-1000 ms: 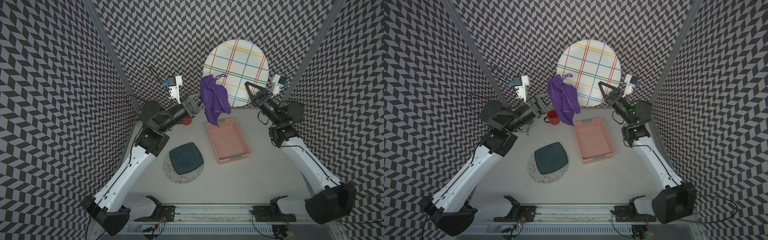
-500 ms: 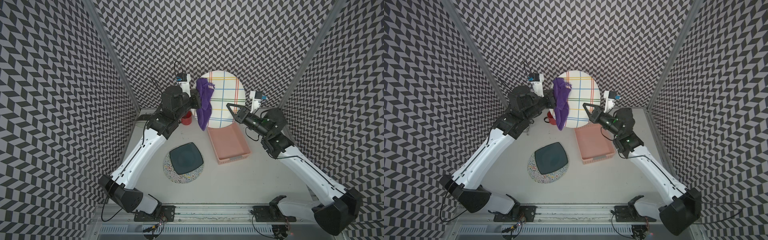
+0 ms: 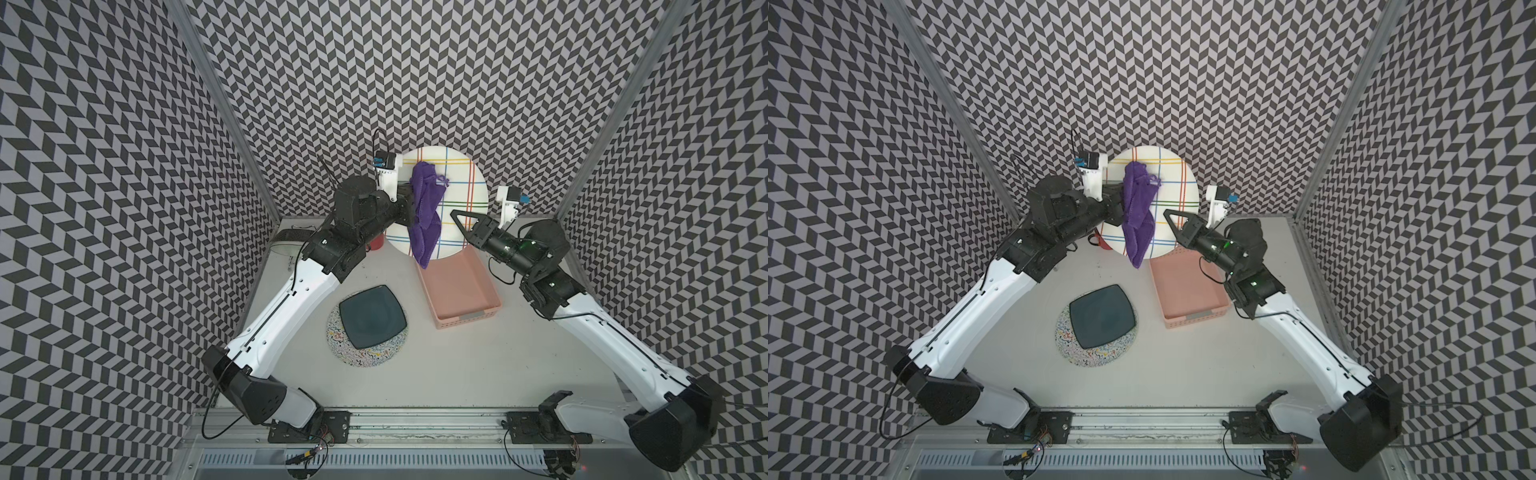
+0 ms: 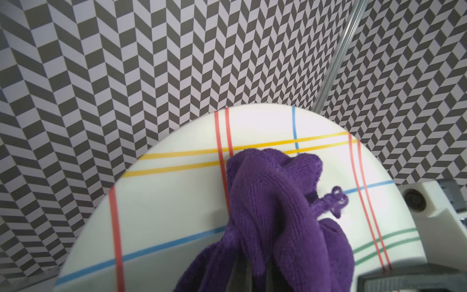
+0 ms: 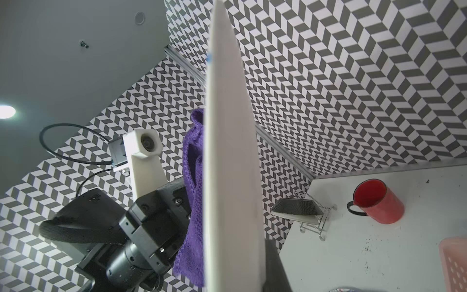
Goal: Wipe the wet plate dry
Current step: Wipe the plate with towel.
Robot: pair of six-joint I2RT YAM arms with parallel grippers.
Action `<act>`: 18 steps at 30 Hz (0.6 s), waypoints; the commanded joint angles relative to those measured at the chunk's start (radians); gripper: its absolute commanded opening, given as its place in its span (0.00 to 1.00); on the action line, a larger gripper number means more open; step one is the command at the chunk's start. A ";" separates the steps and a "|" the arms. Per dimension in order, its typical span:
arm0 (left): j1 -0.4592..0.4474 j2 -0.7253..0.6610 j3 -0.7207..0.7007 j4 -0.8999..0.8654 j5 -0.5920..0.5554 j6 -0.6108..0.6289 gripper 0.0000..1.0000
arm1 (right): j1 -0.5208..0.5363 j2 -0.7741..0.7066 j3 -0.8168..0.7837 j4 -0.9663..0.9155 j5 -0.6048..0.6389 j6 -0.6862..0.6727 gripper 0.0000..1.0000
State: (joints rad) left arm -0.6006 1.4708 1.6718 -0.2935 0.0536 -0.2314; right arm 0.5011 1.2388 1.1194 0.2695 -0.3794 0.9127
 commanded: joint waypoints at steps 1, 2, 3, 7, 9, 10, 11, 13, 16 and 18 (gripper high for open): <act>-0.030 0.009 -0.073 -0.086 -0.029 0.002 0.00 | 0.031 -0.039 0.026 0.297 -0.070 0.071 0.00; -0.033 0.009 -0.086 -0.092 -0.031 -0.006 0.00 | 0.030 -0.036 0.024 0.330 -0.072 0.084 0.00; -0.032 0.005 -0.093 -0.092 -0.036 -0.010 0.00 | 0.022 -0.033 0.023 0.356 -0.065 0.103 0.00; 0.000 -0.034 -0.067 -0.078 -0.041 -0.037 0.00 | -0.073 -0.019 -0.007 0.463 -0.074 0.254 0.00; 0.045 -0.061 -0.057 -0.050 0.008 -0.090 0.00 | -0.122 -0.014 -0.035 0.486 -0.100 0.293 0.00; 0.073 -0.082 -0.068 -0.022 0.043 -0.121 0.00 | -0.136 -0.017 -0.051 0.481 -0.106 0.301 0.00; 0.103 -0.100 -0.091 0.011 0.087 -0.161 0.00 | -0.145 -0.023 -0.073 0.486 -0.110 0.310 0.00; 0.190 -0.154 -0.168 0.121 0.215 -0.310 0.00 | -0.162 -0.042 -0.131 0.527 -0.107 0.354 0.00; 0.338 -0.218 -0.371 0.442 0.450 -0.667 0.00 | -0.187 -0.043 -0.238 0.746 -0.112 0.508 0.00; 0.376 -0.226 -0.499 0.747 0.541 -0.923 0.00 | -0.193 0.001 -0.281 0.962 -0.134 0.625 0.00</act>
State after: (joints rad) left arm -0.2653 1.2457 1.2854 0.0685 0.3695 -0.7540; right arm 0.3161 1.2369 0.8631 0.7818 -0.4740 1.3376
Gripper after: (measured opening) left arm 0.069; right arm 0.110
